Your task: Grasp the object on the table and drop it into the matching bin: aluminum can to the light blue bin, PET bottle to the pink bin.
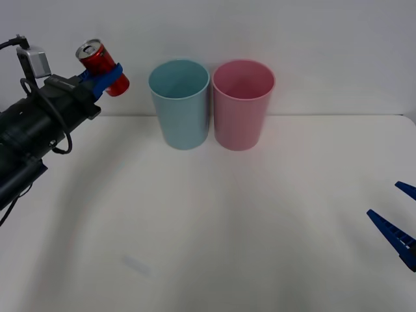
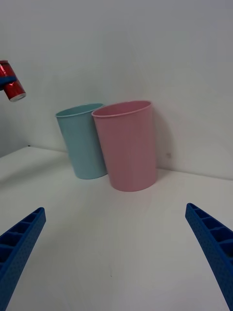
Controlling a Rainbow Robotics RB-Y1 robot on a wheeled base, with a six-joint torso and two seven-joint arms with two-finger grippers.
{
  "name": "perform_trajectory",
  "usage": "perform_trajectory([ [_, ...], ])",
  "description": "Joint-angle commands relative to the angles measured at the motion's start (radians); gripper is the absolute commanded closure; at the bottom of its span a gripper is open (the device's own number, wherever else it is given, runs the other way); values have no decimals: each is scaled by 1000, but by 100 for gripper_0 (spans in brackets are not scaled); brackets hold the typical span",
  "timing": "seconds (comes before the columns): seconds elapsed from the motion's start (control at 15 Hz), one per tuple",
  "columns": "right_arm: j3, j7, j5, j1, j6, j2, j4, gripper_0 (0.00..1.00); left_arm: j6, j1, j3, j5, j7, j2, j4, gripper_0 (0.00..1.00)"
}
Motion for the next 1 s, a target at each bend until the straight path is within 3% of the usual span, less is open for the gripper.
perform_trajectory([
  [0.07,0,0,0,0,0,0,0,0,-1,-75,-8,-68,66,-4,38,100],
  [0.6,0,0,0,0,0,0,0,0,-1,-371,-79,-131,-54,-52,415,100],
  [1.0,0,0,0,0,0,0,0,0,-1,-560,-51,-265,-95,-136,641,100],
])
